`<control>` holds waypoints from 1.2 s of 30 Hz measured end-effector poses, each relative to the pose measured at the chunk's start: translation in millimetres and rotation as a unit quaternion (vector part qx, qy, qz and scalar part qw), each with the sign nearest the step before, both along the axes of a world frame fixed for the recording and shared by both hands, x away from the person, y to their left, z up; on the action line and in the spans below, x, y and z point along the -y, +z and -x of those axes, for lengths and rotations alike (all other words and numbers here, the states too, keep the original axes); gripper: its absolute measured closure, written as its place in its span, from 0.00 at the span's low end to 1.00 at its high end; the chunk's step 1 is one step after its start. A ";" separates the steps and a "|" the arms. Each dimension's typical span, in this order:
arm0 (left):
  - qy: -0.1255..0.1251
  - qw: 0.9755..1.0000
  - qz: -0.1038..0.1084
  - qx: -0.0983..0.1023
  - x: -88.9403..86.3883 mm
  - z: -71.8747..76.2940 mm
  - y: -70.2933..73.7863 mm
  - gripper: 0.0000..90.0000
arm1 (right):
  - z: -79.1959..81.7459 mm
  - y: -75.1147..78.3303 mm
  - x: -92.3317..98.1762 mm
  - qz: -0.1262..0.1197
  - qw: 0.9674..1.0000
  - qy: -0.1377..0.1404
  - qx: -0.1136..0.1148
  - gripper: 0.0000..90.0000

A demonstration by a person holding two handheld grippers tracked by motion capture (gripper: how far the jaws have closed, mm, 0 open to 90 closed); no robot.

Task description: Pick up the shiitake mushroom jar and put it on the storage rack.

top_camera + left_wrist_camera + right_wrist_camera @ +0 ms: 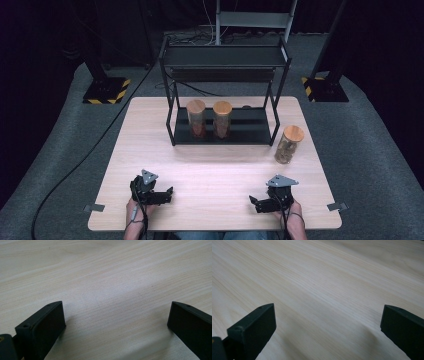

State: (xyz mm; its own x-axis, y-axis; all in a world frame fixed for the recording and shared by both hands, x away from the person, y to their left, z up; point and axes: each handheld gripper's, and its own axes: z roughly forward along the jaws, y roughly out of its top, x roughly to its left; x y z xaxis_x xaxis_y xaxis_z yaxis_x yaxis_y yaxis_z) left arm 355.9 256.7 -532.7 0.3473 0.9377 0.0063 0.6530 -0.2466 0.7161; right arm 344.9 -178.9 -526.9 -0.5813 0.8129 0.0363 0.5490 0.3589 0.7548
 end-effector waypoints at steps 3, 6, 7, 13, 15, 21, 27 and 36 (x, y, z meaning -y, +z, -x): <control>0.000 1.000 0.000 0.000 0.0 0.0 0.0 0.01 | 1.3 -0.8 8.6 0.007 1.000 -0.011 -0.006 0.00; 0.000 1.000 0.000 0.000 0.0 0.0 0.0 0.01 | 2.8 -1.3 17.9 0.011 1.000 -0.028 -0.007 0.00; 0.000 1.000 0.000 0.000 0.0 0.0 0.0 0.01 | 3.3 -1.4 21.0 0.012 0.999 -0.034 -0.007 0.00; 0.000 1.000 0.000 0.000 0.0 0.0 0.0 0.01 | 5.3 -2.1 40.1 0.027 0.997 -0.071 -0.005 0.00; 0.000 1.000 0.000 0.000 0.0 0.0 0.0 0.01 | 4.4 -2.8 46.1 0.033 0.996 -0.085 -0.009 0.00; 0.000 1.000 0.000 0.000 0.2 -0.2 0.0 0.01 | -3.6 -2.7 61.7 0.051 0.991 -0.127 -0.008 0.00; 0.000 1.000 0.000 0.000 0.2 -0.2 0.0 0.01 | -20.2 5.9 75.4 0.035 0.988 -0.152 0.008 0.00; 0.000 1.000 -0.001 0.000 0.2 -0.2 0.0 0.01 | -60.2 22.8 80.4 0.021 0.983 -0.177 0.042 0.00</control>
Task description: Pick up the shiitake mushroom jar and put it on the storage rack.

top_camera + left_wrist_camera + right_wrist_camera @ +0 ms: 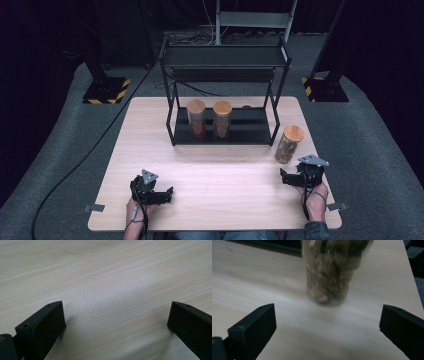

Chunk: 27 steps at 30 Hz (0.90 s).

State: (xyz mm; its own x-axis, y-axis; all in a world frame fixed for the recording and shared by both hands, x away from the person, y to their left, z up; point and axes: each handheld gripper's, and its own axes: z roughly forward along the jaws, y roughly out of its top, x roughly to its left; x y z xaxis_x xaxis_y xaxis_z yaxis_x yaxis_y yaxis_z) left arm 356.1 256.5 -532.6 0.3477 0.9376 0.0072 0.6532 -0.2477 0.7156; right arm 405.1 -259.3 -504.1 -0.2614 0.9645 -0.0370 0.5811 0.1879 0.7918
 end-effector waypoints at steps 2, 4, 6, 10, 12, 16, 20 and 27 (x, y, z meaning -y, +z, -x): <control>0.000 1.000 0.000 0.000 0.0 0.0 0.0 0.01 | -10.2 2.3 -1.2 -0.004 1.000 0.000 0.007 0.00; 0.000 1.000 0.000 0.000 0.0 0.0 0.0 0.01 | -19.1 3.5 -2.3 -0.014 1.000 -0.002 0.014 0.00; 0.000 1.000 0.000 0.000 0.0 0.0 0.0 0.01 | -26.5 3.9 -3.8 -0.024 0.999 0.001 0.022 0.00; 0.000 1.000 0.000 0.000 0.1 -0.1 0.0 0.01 | -36.9 3.8 -5.9 -0.035 0.998 0.001 0.044 0.00; 0.000 1.000 0.000 0.000 0.1 -0.2 -0.1 0.01 | -40.4 4.9 -6.3 -0.039 0.998 0.001 0.052 0.00; -0.001 1.000 0.000 0.000 0.1 -0.2 0.0 0.01 | -47.1 8.0 -7.1 -0.044 0.997 0.002 0.061 0.00; -0.001 1.000 0.000 0.000 0.1 -0.4 0.0 0.01 | -53.1 6.6 -8.4 -0.045 0.997 0.001 0.059 0.00; -0.001 1.000 0.000 0.000 0.2 -0.5 0.0 0.01 | -55.6 3.5 -7.4 -0.042 0.997 -0.005 0.071 0.01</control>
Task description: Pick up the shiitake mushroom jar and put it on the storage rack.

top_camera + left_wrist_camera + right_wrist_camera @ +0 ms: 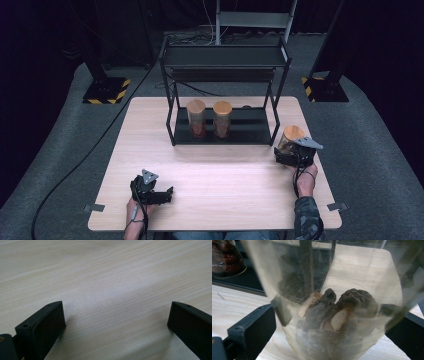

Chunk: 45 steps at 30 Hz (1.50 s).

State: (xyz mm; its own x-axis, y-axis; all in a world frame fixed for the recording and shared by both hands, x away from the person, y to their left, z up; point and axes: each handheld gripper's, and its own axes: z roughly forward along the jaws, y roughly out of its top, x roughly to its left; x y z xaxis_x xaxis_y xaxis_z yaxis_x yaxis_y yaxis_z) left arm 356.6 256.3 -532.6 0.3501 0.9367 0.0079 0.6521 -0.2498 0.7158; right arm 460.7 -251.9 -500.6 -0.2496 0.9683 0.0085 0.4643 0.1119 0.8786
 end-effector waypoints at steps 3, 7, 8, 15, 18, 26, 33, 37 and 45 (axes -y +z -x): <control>0.000 1.000 0.000 0.000 0.1 -0.1 0.0 0.01 | 1.0 -0.5 1.6 -0.004 1.000 0.001 0.008 0.10; -0.001 1.000 0.000 0.000 0.1 -0.3 0.0 0.01 | 0.5 -0.9 1.5 -0.002 1.000 0.003 0.013 0.16; -0.001 1.000 0.000 0.000 0.1 -0.3 0.0 0.01 | -0.1 -1.5 0.9 0.000 1.000 0.004 0.011 0.17; -0.001 1.000 0.000 0.000 0.1 -0.3 0.0 0.01 | -2.4 -5.9 -1.2 0.000 1.000 0.006 0.005 0.27; 0.000 1.000 0.000 0.000 0.1 -0.3 0.0 0.01 | -1.8 -6.6 -0.8 -0.001 1.000 0.007 0.010 0.27; -0.001 1.000 -0.001 0.000 0.0 -0.3 0.0 0.01 | -1.1 -7.2 -0.8 -0.001 1.000 0.005 0.015 0.28; -0.001 1.000 0.000 0.000 0.1 -0.3 0.0 0.01 | 0.5 -6.0 -0.5 -0.003 1.000 0.005 0.019 0.28; -0.001 1.000 0.000 0.000 0.1 -0.3 0.0 0.01 | 2.3 -3.7 0.7 -0.011 1.000 0.003 0.019 0.28; -0.001 1.000 0.000 0.000 0.1 -0.2 0.0 0.01 | 6.6 -0.1 0.7 -0.008 1.000 0.008 0.013 0.28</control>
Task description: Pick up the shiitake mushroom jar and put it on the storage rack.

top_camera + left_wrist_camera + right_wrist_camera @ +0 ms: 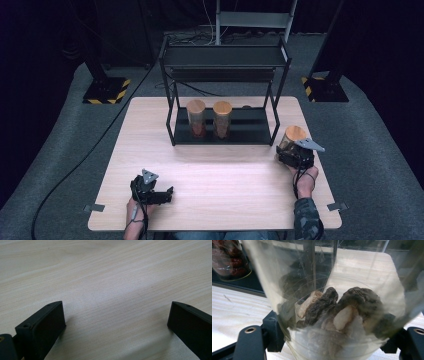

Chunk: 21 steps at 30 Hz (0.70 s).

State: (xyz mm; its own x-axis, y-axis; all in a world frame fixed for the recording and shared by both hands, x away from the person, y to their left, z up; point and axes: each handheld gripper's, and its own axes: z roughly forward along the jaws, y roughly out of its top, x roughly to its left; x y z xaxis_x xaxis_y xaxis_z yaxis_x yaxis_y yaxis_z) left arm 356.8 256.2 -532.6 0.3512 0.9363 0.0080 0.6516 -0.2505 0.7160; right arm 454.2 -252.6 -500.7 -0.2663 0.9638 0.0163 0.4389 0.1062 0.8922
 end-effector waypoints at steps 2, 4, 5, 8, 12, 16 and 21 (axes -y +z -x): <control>0.000 1.000 0.000 0.000 0.0 0.0 0.0 0.01 | 1.0 0.5 0.3 0.001 1.000 0.001 0.000 0.28; 0.000 1.000 0.000 0.000 0.0 0.0 0.0 0.01 | 2.0 1.0 0.3 -0.002 1.000 0.001 0.000 0.28; 0.000 1.000 0.000 0.000 0.0 0.0 0.0 0.01 | 2.3 1.3 0.2 -0.002 1.000 0.002 0.001 0.28; 0.000 1.000 0.000 0.000 0.0 0.0 0.0 0.01 | 3.2 2.5 -0.6 -0.001 1.000 0.005 0.001 0.28; 0.000 1.000 0.000 0.000 0.0 0.0 0.0 0.01 | 4.8 3.8 -1.9 0.001 1.000 0.010 0.001 0.28; 0.000 1.000 0.000 0.000 0.1 0.0 0.0 0.01 | 6.7 4.6 -2.9 0.001 1.000 0.011 0.003 0.28; 0.000 1.000 0.000 0.000 0.0 0.0 0.0 0.01 | 8.3 5.4 -4.4 0.002 1.000 0.015 0.002 0.28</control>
State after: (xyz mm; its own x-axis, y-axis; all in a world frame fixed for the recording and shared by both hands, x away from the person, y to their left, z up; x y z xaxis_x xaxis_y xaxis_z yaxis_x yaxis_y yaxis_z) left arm 356.9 256.2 -532.6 0.3513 0.9362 0.0082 0.6516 -0.2507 0.7160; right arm 445.8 -248.2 -495.3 -0.2948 0.9555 0.0120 0.4324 0.1222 0.8934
